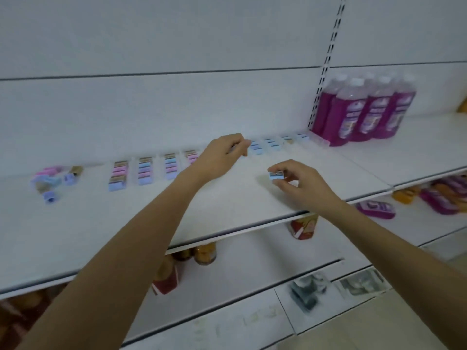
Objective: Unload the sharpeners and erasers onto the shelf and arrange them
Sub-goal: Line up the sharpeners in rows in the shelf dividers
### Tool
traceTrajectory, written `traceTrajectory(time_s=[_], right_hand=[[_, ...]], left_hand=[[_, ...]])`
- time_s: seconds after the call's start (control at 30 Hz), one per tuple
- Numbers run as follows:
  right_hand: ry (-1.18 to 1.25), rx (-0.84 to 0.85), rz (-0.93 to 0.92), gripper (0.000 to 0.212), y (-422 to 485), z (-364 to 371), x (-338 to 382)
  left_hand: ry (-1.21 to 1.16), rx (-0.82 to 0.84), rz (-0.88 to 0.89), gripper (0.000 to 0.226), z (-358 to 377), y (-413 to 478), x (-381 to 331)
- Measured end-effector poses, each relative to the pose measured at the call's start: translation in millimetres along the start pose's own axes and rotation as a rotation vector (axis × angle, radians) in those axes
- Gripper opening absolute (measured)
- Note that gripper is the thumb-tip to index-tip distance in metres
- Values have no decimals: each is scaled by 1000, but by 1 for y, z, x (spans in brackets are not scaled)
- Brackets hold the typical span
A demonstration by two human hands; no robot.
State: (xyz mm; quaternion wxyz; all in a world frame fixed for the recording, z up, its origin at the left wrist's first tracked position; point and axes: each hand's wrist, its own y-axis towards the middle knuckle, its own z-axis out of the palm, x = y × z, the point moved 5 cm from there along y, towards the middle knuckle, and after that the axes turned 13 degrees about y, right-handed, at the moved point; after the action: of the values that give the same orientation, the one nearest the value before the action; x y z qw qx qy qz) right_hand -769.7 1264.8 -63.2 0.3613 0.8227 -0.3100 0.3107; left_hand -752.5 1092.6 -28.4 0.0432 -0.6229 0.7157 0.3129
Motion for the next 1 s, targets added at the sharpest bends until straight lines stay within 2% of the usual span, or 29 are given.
traceTrajectory(time_s=[0.13, 0.3, 0.4, 0.5, 0.6, 0.77, 0.87, 1.0], right_hand=[[1, -83, 20, 21, 6, -35, -28], [-101, -134, -12, 23, 27, -73, -61], [-160, -161, -55, 23, 42, -96, -76], [-181, -182, -73, 21, 57, -116, -89], [-181, -194, -80, 20, 73, -129, -98], [-192, -67, -193, 20, 111, -128, -110], [-178, -1, -188, 24, 131, -123, -120], [-364, 126, -241, 26, 141, -114, -129]], left_hand=[[38, 145, -8, 24, 32, 36, -14], [215, 265, 55, 45, 57, 84, -25], [191, 201, 95, 43, 65, 115, -30], [136, 125, 121, 31, 74, 138, -33], [131, 112, 116, 25, 87, 152, -31], [95, 52, 38, 23, 94, 163, -25], [151, -8, -41, 16, 95, 163, -24], [241, -51, -139, 20, 103, 160, -24]])
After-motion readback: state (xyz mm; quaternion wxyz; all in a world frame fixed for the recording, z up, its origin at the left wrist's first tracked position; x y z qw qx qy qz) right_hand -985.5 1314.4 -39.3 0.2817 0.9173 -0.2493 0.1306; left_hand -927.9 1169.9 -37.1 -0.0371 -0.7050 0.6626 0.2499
